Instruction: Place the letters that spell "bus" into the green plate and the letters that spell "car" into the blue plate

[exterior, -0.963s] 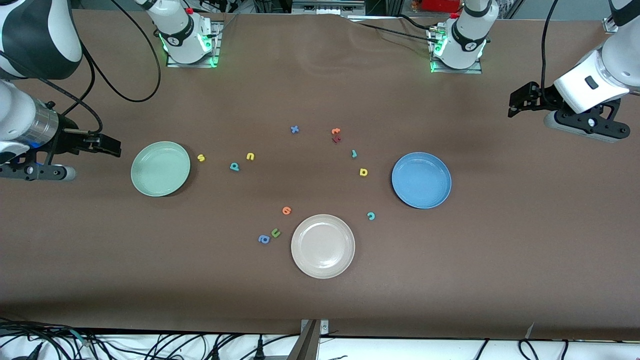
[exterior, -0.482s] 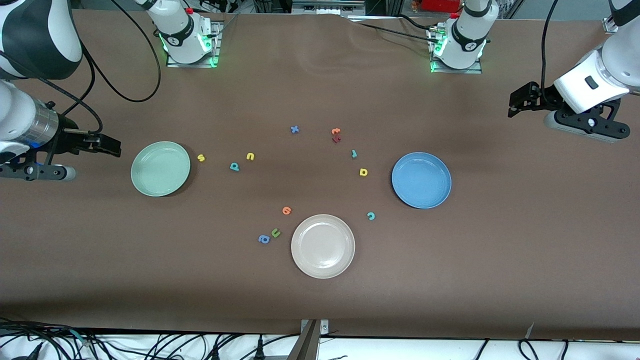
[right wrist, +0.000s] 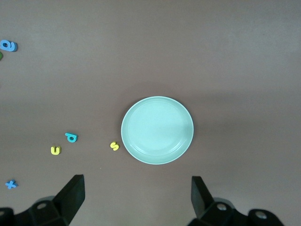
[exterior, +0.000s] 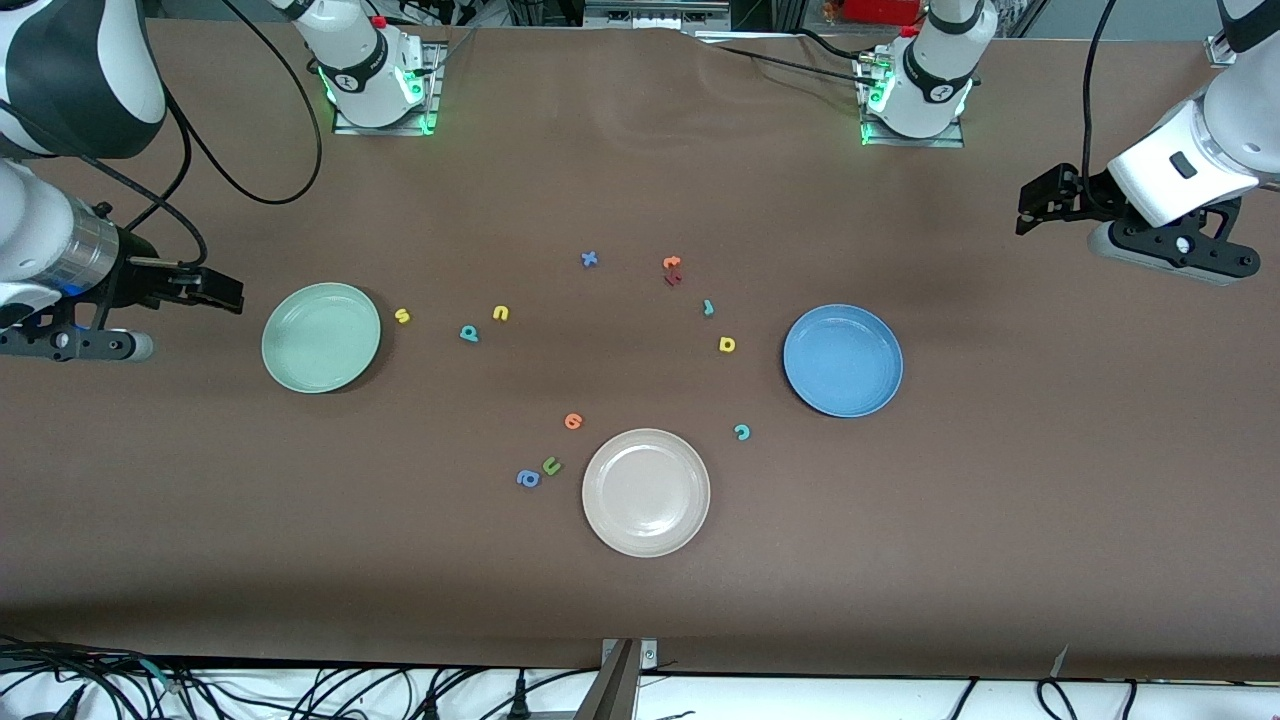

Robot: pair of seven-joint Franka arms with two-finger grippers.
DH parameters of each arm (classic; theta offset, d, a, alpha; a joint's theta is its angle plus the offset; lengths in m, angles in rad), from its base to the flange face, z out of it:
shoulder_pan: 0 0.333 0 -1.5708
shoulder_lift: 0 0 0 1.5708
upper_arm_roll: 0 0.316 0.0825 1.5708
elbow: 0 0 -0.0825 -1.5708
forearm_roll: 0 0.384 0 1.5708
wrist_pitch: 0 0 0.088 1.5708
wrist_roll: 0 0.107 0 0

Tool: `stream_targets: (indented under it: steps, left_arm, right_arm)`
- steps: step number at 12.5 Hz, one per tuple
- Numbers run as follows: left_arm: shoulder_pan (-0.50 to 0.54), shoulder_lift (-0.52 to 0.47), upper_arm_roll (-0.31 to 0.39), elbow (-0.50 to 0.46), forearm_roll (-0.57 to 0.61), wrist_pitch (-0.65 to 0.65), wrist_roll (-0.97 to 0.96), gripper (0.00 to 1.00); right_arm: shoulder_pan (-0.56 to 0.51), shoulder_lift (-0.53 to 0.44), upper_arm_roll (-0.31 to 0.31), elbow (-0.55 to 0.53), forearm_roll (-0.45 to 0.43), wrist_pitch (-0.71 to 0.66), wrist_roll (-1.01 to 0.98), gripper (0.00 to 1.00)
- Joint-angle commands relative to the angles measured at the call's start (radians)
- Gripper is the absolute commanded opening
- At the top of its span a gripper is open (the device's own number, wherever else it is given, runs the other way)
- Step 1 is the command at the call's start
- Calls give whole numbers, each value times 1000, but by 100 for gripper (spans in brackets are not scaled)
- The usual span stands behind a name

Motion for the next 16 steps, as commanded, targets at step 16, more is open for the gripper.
stream_targets:
  steps: [16]
  left_arm:
    - [-1,10,-10,24,11,-13,6,100]
  right_arm:
    - [249,91,21,-426,24,504,356,99]
